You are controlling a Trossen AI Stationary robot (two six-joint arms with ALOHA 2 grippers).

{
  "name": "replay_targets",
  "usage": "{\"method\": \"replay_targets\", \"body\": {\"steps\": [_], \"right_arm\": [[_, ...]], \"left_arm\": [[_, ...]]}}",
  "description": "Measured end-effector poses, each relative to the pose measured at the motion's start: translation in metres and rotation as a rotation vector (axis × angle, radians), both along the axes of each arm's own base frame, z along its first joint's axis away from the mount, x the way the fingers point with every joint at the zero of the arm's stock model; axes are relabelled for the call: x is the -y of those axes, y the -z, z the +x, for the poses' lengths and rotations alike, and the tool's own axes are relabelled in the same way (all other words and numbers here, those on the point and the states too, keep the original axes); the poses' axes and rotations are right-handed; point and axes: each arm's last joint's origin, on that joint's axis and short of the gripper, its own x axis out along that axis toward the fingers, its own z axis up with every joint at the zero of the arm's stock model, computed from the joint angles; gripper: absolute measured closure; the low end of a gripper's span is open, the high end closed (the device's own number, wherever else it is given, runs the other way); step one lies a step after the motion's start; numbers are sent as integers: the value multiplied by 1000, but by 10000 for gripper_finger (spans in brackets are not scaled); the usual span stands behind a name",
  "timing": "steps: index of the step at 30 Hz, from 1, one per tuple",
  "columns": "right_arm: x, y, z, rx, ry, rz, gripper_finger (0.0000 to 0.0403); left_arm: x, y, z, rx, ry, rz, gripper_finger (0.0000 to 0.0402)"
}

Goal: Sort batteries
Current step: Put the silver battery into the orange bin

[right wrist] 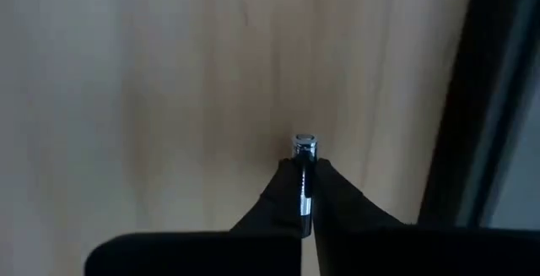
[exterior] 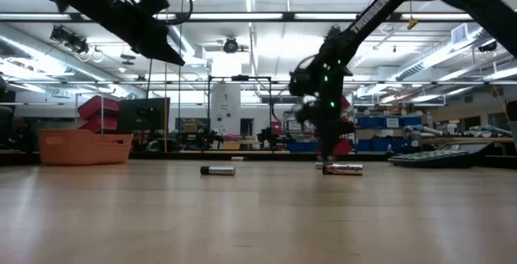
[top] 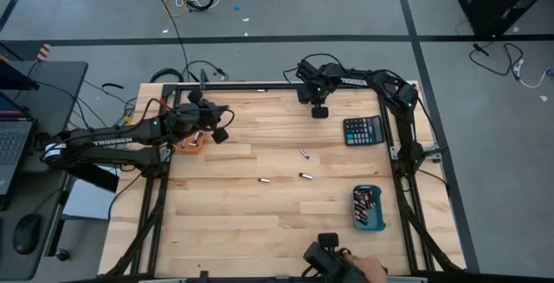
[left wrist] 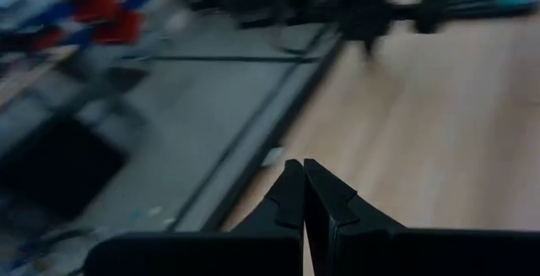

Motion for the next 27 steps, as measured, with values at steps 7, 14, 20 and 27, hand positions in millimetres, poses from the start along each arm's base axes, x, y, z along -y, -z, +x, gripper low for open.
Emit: {"method": "replay_targets", "body": {"steps": [7, 14, 20, 27], "right_arm": [[-20, -63, 4, 397, 4, 199, 402], [-63, -113, 38, 848, -291, 467, 398], [-114, -123, 72, 900, -408, 450, 400], [-165, -105, 88, 741, -311, 254, 401]], "left_arm": [[8, 1, 5, 39, 313, -121, 402], [8, 5, 17, 46, 407, -134, 402], [9, 17, 23, -6, 463, -218, 402], [16, 34, -1, -211, 377, -421, 402]]}}
